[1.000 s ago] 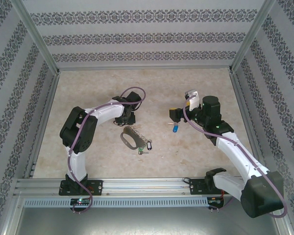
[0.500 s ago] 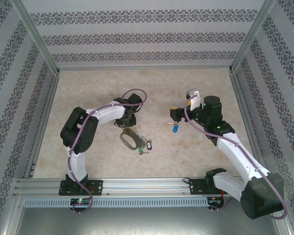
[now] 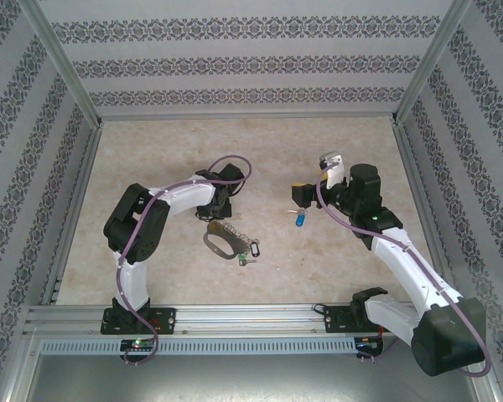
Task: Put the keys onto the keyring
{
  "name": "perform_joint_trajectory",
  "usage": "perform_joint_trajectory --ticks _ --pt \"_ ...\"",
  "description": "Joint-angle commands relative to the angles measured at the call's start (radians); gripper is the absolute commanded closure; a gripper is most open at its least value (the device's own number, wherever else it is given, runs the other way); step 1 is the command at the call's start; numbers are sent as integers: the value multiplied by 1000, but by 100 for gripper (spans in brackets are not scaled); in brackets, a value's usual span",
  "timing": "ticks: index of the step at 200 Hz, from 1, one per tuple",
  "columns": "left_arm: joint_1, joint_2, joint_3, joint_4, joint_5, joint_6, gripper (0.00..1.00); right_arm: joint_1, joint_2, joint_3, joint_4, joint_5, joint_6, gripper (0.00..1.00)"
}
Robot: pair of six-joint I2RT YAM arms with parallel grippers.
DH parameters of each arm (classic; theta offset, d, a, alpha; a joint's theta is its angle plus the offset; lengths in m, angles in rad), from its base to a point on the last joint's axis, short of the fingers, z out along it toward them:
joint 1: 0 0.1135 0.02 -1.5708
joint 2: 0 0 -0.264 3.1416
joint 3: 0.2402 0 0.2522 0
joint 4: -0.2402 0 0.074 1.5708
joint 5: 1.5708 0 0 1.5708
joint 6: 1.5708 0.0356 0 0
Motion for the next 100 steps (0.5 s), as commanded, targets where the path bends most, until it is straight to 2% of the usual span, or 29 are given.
perform_joint_trajectory --ticks 1,19,47,100 --pt "-12 -44 -17 -69 -30 -11 87 -10 -20 -16 35 -21 10 2" --pt "-13 -57 -16 -74 -32 -10 89 -12 -22 -16 33 -20 10 2" --pt "-14 -83 -12 -89 -38 2 100 -12 -25 -17 34 -21 11 2" --pt "-15 -135 -14 -96 -33 38 100 -11 -35 -16 27 -17 15 2"
